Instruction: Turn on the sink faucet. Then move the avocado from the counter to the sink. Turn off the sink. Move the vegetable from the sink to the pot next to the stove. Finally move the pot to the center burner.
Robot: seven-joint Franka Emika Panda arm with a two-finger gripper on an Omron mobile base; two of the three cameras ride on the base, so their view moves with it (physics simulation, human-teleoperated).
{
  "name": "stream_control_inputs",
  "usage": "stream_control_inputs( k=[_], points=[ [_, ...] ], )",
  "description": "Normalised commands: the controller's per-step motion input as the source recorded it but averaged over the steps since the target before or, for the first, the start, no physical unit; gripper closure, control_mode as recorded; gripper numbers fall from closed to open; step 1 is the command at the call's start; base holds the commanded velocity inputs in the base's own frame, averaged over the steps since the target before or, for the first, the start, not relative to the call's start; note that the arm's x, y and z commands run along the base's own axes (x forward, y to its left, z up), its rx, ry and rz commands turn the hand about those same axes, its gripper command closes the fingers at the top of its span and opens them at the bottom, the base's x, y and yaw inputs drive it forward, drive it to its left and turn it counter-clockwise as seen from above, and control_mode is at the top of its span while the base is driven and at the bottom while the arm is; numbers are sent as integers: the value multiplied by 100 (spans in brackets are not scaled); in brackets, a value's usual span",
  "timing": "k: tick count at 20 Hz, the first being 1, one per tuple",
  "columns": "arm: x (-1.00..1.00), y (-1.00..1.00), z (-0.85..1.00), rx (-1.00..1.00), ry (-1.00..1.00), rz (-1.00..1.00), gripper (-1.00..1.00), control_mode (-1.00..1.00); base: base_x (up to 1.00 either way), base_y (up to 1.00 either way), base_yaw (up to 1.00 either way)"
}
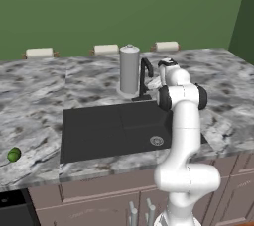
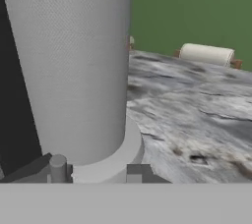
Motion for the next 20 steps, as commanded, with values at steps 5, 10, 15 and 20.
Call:
stream_control_inputs(
  k=[5, 10, 15, 20],
  points=[
    [0, -76, -62, 7, 2, -6, 100, -100, 0, 0, 0],
    [0, -74, -67, 7, 5, -4, 100, -100, 0, 0, 0],
    [0, -73, -75, 5, 9, -3, 100, -100, 0, 0, 0],
    [-3, -78, -82, 5, 10, -3, 100, -100, 0, 0, 0]
  ],
)
